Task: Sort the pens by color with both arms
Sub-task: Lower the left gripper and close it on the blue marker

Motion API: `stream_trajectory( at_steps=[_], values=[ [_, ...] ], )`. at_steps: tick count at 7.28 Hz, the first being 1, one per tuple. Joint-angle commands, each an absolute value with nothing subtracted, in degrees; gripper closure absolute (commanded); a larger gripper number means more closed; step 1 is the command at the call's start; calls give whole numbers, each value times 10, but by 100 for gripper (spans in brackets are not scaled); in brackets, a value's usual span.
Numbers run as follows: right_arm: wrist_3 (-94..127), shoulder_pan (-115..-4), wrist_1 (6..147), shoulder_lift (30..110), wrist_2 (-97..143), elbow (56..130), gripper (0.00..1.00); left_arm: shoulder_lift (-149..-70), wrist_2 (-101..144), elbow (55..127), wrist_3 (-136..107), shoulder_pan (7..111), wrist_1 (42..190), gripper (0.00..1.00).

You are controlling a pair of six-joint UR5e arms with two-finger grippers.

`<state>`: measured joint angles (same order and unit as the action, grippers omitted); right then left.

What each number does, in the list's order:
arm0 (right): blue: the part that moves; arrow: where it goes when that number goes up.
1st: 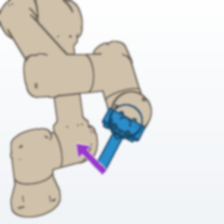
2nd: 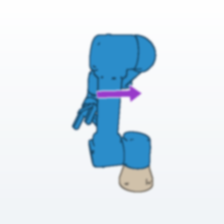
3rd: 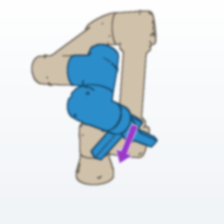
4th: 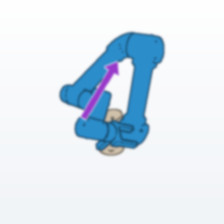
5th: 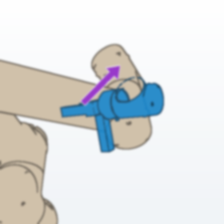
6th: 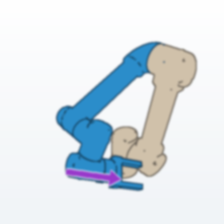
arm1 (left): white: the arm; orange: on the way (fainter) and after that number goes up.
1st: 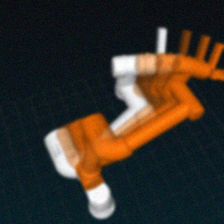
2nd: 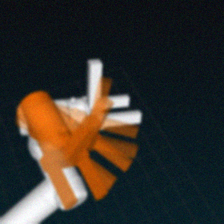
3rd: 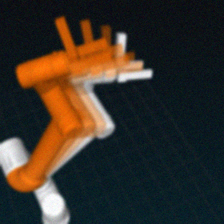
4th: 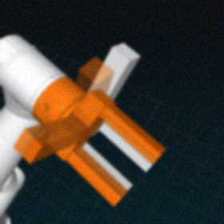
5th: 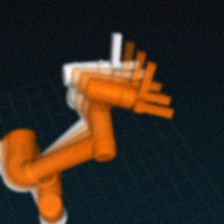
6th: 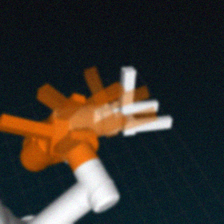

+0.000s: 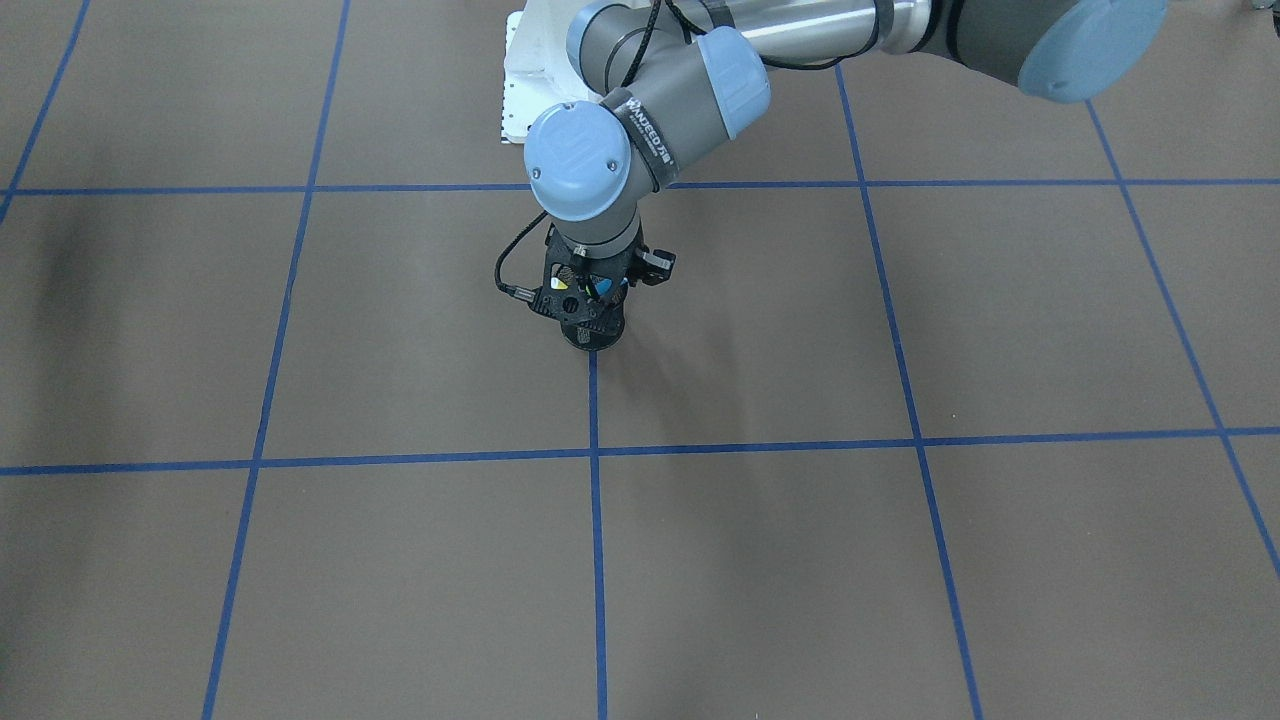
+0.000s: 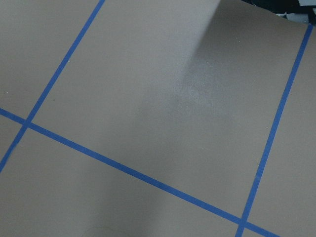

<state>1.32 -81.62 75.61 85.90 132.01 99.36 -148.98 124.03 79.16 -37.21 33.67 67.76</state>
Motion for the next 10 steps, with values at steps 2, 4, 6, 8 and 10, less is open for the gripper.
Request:
stream_trajectory(
  at_steps=[2,4,6,8,10],
  values=[
    [13,-816,756,846,1320,980,0,-1489,1239,795,-372,337,678,62],
    [13,-816,757,845,1320,980,0,-1491,1239,795,-372,337,678,69],
    [13,-816,756,842,1320,977,0,-1489,1238,810,-372,337,678,77],
    [13,-816,757,842,1320,976,0,-1488,1238,834,-372,337,675,82],
    [14,-816,756,842,1320,977,0,-1487,1210,879,-373,337,628,88]
  ],
)
